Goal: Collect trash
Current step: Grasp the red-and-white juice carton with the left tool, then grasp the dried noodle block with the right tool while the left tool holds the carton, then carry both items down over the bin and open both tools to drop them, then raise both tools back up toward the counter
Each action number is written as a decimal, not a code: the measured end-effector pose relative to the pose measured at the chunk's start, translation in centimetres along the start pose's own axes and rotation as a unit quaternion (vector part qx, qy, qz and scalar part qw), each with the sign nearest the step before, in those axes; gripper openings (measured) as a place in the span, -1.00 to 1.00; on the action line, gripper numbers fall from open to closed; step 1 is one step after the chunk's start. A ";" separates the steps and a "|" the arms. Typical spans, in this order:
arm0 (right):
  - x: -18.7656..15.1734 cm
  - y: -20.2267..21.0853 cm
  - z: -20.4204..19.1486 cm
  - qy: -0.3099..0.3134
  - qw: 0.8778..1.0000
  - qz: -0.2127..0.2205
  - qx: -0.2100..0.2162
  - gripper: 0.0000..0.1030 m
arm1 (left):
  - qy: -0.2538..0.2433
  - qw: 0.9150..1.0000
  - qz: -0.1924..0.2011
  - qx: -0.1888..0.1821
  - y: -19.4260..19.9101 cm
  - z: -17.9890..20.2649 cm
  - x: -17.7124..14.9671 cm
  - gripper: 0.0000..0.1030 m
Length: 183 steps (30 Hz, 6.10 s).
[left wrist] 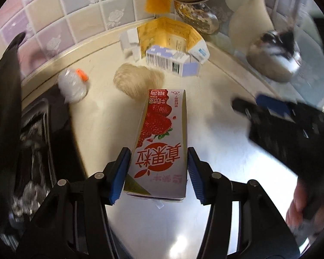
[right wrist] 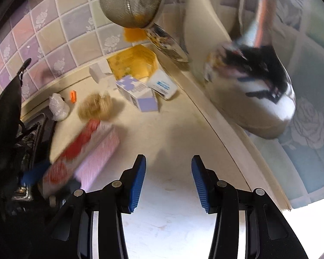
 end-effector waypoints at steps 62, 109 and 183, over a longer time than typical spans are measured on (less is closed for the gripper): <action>3.7 -2.6 -9.9 0.085 0.993 -0.010 0.081 -0.39 | 0.085 0.993 0.047 0.069 9.3 -7.4 -7.4 -0.04; -56.1 6.6 -22.0 -0.028 0.981 -0.161 0.102 -0.38 | 0.022 0.994 -0.107 -0.011 1.3 -10.1 -50.6 -0.03; -9.1 29.3 -11.1 0.028 0.992 0.011 0.120 0.20 | 0.078 0.991 0.108 0.031 26.8 -10.3 -6.5 0.56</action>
Point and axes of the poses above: each gripper's, at about its wrist camera, not at the fingertips, and y roughly against the way its jaws point, z to its right, x to its top, the point moved 10 cm from there along -y, roughly the way its jaws point, and after that the axes turned 12 degrees about y, right-handed, at the moved point
